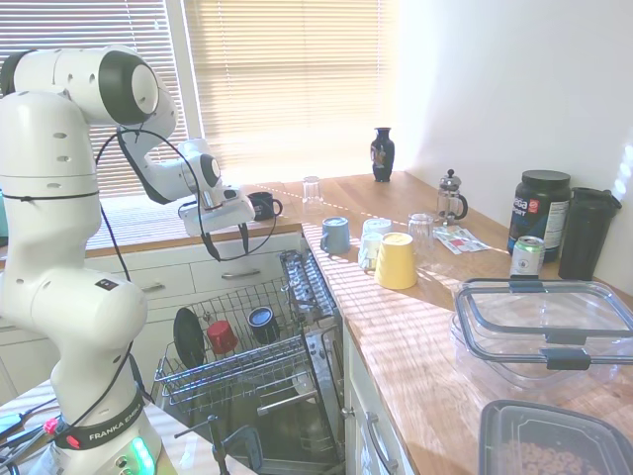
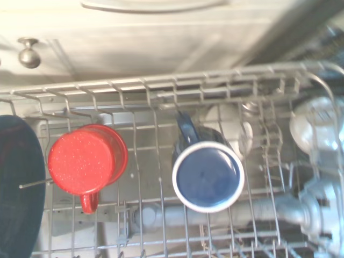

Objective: Take a mug cup out of the rack

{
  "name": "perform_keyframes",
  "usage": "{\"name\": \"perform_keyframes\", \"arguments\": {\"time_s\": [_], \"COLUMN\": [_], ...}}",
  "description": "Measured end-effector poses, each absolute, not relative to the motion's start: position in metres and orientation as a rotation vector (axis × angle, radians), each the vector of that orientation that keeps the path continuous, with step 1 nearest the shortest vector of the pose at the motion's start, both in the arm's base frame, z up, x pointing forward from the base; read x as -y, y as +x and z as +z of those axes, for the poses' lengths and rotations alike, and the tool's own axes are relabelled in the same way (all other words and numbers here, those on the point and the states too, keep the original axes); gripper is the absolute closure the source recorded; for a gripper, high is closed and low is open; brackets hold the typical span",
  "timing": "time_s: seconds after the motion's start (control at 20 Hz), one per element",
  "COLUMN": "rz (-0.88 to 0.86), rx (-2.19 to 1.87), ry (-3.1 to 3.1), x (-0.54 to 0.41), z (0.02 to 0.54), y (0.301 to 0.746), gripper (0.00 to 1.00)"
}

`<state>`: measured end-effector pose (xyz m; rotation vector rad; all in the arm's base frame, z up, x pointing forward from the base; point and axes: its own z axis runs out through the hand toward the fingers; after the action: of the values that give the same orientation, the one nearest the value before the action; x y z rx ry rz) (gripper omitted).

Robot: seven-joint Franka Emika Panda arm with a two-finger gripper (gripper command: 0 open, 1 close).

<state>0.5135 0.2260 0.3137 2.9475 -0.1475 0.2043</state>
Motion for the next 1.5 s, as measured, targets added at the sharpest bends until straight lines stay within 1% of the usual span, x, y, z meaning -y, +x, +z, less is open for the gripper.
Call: {"name": "perform_keyframes", "arguments": {"time_s": [0.1, 0.35, 0.7, 1.05, 1.5], "rz": [0.191, 0.169, 0.251, 0.241, 0.215], "rx": [0.131, 0.118, 0.045, 0.026, 0.0], "ry": [2.949, 2.967, 2.939, 2.917, 2.911], "x": [-0.223, -0.221, -0.239, -0.242, -0.245], "z": [0.295, 0.228, 0.18, 0.114, 0.072], "y": [0.521, 0.542, 0.578, 0.605, 0.627], "gripper": [0.0, 0.0, 0.0, 0.0, 0.0]}}
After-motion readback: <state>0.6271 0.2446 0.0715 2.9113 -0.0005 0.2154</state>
